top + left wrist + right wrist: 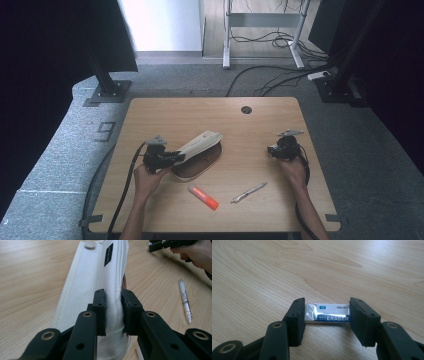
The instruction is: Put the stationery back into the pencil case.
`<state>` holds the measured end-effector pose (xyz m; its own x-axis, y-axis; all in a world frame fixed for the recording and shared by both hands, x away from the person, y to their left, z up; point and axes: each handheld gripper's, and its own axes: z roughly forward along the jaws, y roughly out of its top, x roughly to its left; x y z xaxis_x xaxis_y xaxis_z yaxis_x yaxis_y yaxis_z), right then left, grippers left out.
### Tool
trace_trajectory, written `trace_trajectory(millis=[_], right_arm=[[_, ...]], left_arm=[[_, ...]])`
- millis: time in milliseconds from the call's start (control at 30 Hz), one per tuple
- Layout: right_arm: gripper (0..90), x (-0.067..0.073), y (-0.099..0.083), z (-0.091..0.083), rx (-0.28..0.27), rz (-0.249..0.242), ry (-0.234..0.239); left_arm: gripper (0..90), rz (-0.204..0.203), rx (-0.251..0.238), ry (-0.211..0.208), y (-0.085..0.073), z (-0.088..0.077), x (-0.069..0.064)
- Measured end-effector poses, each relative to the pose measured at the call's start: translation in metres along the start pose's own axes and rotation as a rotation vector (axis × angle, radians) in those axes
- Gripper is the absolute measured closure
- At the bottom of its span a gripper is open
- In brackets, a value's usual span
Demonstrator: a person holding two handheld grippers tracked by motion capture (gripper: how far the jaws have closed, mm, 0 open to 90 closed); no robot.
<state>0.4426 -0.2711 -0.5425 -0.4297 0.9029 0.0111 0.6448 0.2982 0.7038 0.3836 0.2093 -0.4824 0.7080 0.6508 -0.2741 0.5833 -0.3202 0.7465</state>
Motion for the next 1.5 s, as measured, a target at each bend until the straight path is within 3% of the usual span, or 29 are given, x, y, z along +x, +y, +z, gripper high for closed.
trace_trajectory(millis=[333,600,1067,1500], right_arm=[[47.1,0.009,0.009,-0.019,-0.035,-0.018,0.058],[47.1,0.026,0.02,-0.029,-0.06,-0.045,0.12],[47.1,0.057,0.035,-0.029,-0.085,-0.097,0.209],[47.1,0.089,0.051,-0.02,-0.086,-0.163,0.255]], left_arm=[[74.9,0.002,-0.001,0.003,0.0,0.0,0.0],[75.0,0.001,-0.007,0.002,0.0,-0.001,0.0],[75.3,0.005,-0.015,0.007,0.001,-0.002,-0.001],[75.4,0.014,-0.01,0.008,0.001,-0.003,-0.003]])
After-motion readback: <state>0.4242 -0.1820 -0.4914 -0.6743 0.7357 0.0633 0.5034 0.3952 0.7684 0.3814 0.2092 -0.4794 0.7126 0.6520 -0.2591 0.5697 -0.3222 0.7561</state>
